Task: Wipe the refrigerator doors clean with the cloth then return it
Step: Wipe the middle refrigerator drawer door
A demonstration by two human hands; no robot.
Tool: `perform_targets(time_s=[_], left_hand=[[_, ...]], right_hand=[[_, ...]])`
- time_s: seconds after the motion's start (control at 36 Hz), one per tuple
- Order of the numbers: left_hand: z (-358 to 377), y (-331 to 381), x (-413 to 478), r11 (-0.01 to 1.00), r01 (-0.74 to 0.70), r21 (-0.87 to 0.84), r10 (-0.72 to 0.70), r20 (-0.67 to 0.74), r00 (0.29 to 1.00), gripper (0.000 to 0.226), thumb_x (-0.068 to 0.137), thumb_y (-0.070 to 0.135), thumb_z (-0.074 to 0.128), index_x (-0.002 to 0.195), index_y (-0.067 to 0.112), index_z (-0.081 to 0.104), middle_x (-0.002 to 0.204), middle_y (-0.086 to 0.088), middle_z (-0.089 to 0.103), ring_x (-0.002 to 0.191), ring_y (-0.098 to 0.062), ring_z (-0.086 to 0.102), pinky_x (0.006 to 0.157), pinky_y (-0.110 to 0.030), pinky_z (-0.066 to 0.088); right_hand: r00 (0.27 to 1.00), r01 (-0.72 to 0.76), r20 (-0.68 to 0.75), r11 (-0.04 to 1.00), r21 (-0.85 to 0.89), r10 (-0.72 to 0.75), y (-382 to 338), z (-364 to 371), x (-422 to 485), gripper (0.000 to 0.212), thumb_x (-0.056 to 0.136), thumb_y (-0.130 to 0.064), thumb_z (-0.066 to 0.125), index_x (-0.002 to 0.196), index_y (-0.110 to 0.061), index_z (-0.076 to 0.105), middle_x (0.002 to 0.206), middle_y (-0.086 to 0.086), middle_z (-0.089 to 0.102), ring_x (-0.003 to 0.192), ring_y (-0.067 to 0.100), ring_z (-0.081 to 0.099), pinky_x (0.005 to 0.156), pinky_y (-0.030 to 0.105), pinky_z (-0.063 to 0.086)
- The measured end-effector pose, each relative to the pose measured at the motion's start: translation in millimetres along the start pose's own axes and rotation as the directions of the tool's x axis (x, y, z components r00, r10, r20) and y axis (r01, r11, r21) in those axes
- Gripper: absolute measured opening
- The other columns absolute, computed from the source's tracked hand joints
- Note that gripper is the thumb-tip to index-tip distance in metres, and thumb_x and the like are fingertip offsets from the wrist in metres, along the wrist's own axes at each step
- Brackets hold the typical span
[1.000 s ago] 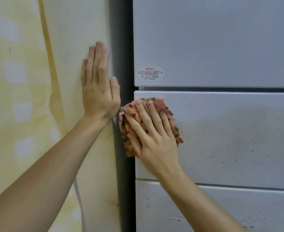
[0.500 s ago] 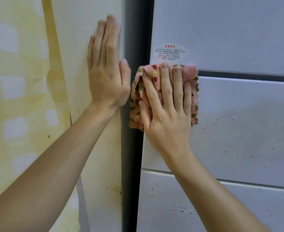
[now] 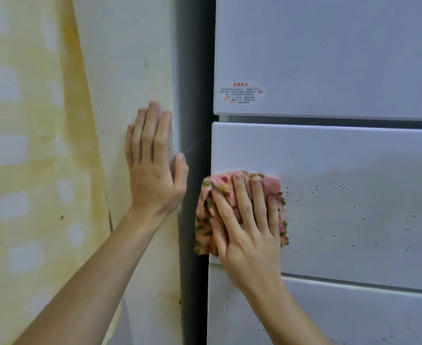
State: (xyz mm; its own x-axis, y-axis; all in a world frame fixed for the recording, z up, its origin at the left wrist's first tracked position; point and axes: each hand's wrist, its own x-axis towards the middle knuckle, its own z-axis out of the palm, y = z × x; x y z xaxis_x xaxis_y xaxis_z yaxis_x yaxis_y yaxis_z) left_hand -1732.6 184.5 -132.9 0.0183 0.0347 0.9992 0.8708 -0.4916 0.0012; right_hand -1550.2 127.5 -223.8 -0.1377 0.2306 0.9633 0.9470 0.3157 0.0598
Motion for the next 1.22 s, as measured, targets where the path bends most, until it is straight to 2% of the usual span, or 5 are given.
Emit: perform_targets(time_s=[0.36,0.61,0.83,1.06,1.22], left_hand=[[3,3,-8,1.0,-0.005,-0.016,0.004,-0.012,1.0,0.065,0.096,0.01,0.053,0.158,0.001,0.034,0.167,-0.022,0.03,0.158,-0.037,0.022,0.128,-0.06,0.018],[8,1,-12,1.0,0.01,-0.01,-0.01,-0.056,0.998,0.067,0.094,0.012,0.053,0.158,0.003,0.035,0.167,-0.019,0.031,0.158,-0.036,0.023,0.129,-0.058,0.017],[6,1,-15,1.0,0.002,-0.006,-0.002,-0.044,0.999,0.068,0.094,0.014,0.053,0.159,0.006,0.034,0.166,-0.018,0.033,0.158,-0.035,0.023,0.13,-0.055,0.016],[9,-1,-16,1.0,-0.004,-0.002,0.004,-0.035,0.999,0.066,0.098,0.017,0.052,0.16,0.006,0.032,0.168,-0.018,0.03,0.159,-0.034,0.022,0.131,-0.055,0.015],[10,-1,-17,1.0,-0.006,0.007,0.006,-0.047,0.999,0.067,0.096,0.016,0.054,0.159,0.004,0.034,0.167,-0.021,0.033,0.158,-0.038,0.025,0.129,-0.058,0.018]], right_hand=[[0.977,-0.139,-0.163,0.99,-0.006,0.136,-9,-5,81,0.052,0.113,-0.039,0.041,0.163,-0.027,0.035,0.173,0.009,0.022,0.162,0.03,0.014,0.131,0.049,0.009],[0.998,0.055,0.001,0.997,-0.056,-0.056,-5,16,-32,0.063,0.104,-0.039,0.059,0.162,-0.031,0.036,0.173,0.005,0.023,0.16,0.029,0.021,0.132,0.047,0.008],[0.991,0.116,0.065,0.992,-0.04,-0.113,-2,11,-35,0.066,0.104,-0.032,0.05,0.165,-0.031,0.025,0.176,0.004,0.013,0.162,0.028,0.015,0.132,0.049,0.005],[0.997,-0.023,-0.074,0.998,-0.056,0.018,-6,6,42,0.051,0.113,-0.033,0.044,0.163,-0.027,0.036,0.174,0.008,0.019,0.162,0.027,0.011,0.132,0.049,0.008],[0.993,-0.084,-0.091,0.996,-0.027,0.081,-17,16,15,0.052,0.113,-0.039,0.041,0.163,-0.027,0.035,0.174,0.007,0.018,0.161,0.03,0.015,0.131,0.05,0.008]])
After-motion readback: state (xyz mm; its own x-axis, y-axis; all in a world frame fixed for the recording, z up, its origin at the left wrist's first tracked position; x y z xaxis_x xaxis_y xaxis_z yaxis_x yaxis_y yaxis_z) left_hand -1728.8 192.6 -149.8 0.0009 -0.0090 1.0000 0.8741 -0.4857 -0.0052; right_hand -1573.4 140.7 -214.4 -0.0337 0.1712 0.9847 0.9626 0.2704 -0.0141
